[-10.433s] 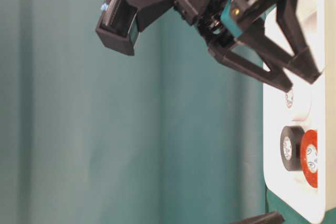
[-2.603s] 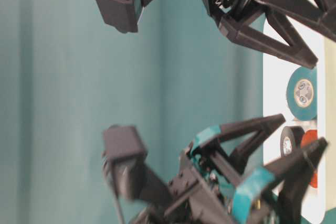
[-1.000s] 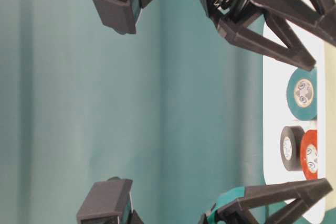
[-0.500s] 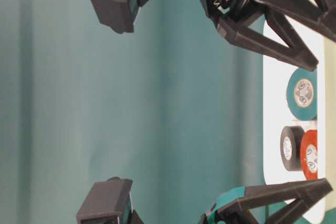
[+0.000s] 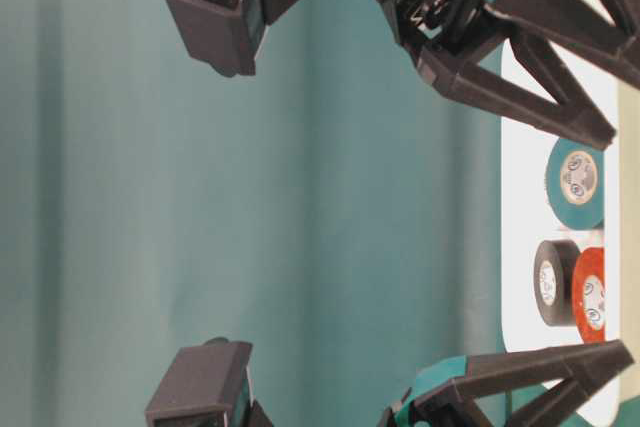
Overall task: Put the tape alternately from left to right into the white case.
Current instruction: 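Withdraw the left gripper back beside the yellow roll, then lower the right gripper onto the blue tape roll and close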
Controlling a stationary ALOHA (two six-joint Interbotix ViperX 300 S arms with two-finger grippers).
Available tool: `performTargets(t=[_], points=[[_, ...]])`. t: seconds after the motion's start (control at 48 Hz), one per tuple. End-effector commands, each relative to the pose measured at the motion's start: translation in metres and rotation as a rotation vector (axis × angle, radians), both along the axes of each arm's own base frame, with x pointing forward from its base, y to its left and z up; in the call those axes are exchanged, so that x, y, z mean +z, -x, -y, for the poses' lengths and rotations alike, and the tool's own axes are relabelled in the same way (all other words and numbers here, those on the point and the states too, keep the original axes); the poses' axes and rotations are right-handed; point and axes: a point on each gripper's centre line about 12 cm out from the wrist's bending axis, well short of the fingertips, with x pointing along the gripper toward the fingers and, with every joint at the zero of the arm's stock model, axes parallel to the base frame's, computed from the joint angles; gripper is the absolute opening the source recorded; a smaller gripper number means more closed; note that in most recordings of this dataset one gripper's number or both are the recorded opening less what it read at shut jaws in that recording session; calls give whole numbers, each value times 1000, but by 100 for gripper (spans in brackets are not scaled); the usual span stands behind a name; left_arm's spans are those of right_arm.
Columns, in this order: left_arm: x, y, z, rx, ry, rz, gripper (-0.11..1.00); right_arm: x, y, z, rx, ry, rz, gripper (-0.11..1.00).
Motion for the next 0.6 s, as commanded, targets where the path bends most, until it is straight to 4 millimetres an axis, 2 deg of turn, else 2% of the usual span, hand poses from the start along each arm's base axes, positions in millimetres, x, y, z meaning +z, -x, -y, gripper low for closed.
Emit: performTargets(t=[0.0,0.583], points=[[11,-2,1,-1,8,36,67,11,-7,-2,5,-4,34,81],[11,-2,1,-1,8,36,67,6,-5,-7,7,12,4,81]])
